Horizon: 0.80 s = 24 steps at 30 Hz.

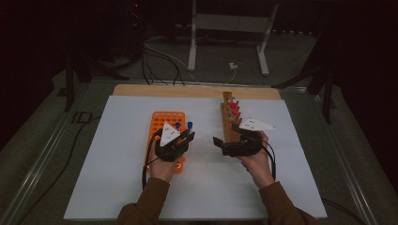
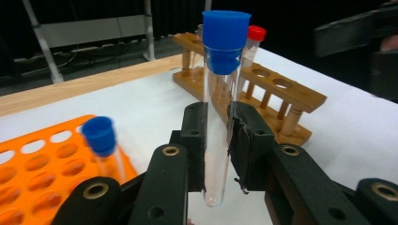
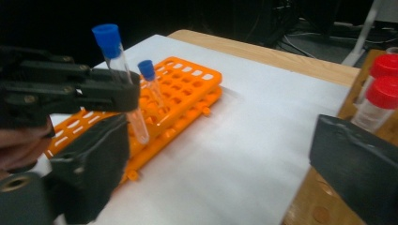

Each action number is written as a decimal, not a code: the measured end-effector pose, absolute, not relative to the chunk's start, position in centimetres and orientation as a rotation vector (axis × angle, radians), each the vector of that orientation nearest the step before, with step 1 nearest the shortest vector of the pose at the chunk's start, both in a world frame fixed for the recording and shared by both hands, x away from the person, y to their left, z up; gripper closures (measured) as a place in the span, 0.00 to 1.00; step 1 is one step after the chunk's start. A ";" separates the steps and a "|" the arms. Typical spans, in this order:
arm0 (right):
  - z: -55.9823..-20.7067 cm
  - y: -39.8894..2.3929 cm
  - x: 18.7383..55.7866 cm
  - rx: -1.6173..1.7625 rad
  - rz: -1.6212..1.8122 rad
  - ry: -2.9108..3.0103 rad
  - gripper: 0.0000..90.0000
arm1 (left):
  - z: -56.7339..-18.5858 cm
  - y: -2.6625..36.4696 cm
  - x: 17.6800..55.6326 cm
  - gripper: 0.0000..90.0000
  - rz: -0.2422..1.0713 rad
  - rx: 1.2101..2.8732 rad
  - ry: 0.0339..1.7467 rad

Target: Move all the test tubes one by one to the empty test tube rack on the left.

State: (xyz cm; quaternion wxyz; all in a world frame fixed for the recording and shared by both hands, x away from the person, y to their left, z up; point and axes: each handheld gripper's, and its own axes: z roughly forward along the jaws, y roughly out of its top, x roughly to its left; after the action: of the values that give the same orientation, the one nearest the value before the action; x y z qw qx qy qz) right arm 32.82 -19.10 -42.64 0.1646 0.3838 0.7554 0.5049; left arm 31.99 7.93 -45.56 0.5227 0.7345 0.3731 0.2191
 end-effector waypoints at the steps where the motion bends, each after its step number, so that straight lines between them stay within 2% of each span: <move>1: -42.7 -19.2 32.8 1.096 1.434 2.148 0.03 | -45.6 8.1 32.0 0.85 0.528 1.757 0.897; 12: -42.8 -20.1 32.1 1.080 1.433 2.124 0.00 | -46.0 10.1 32.9 0.85 0.563 1.742 0.947; 24: -42.9 -20.3 32.0 1.082 1.449 2.115 0.00 | -47.1 10.3 33.8 0.84 0.596 1.790 0.991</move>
State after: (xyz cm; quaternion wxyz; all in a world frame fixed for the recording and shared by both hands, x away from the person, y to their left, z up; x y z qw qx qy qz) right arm 32.00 -20.34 -42.88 0.1787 0.3826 0.7478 0.5124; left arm 33.79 10.31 -47.10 0.4841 0.7351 0.4067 0.2446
